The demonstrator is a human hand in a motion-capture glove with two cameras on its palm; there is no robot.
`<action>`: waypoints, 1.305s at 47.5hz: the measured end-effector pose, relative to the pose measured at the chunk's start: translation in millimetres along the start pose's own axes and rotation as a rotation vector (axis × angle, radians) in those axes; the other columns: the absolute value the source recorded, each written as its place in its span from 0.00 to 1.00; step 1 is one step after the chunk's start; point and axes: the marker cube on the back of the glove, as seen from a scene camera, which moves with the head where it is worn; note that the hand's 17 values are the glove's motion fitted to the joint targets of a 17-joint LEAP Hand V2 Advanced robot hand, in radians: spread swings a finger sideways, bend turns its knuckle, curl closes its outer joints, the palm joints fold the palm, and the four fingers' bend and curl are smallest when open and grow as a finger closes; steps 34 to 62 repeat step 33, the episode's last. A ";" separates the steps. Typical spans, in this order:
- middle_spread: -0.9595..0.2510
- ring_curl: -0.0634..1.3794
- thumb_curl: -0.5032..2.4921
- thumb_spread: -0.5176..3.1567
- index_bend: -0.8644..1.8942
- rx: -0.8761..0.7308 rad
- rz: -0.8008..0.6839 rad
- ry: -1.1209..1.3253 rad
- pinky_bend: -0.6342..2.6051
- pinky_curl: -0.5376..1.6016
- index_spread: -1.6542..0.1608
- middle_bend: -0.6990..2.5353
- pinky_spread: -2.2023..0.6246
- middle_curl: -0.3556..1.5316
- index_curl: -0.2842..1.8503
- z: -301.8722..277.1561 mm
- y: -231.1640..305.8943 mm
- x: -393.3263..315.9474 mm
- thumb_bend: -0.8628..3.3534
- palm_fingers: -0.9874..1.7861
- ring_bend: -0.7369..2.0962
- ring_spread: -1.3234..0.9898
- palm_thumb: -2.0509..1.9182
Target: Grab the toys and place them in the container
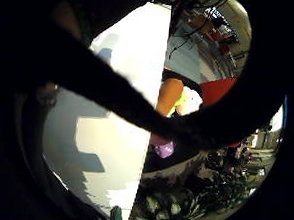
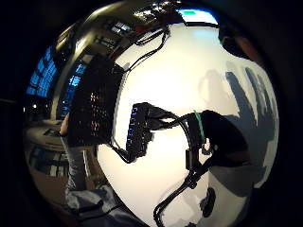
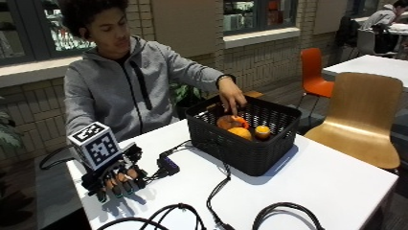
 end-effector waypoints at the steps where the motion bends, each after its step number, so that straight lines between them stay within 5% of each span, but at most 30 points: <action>1: 0.85 0.13 0.27 0.57 0.51 0.001 0.001 -0.002 0.33 0.42 0.79 0.26 0.80 0.32 0.36 -0.2 -0.1 0.1 0.22 0.32 0.31 0.56 0.59; 62: 0.85 0.13 0.27 0.57 0.51 -0.040 0.028 -0.028 0.33 0.42 0.79 0.26 0.80 0.32 0.36 2.8 -0.9 6.3 0.23 0.32 0.32 0.56 0.59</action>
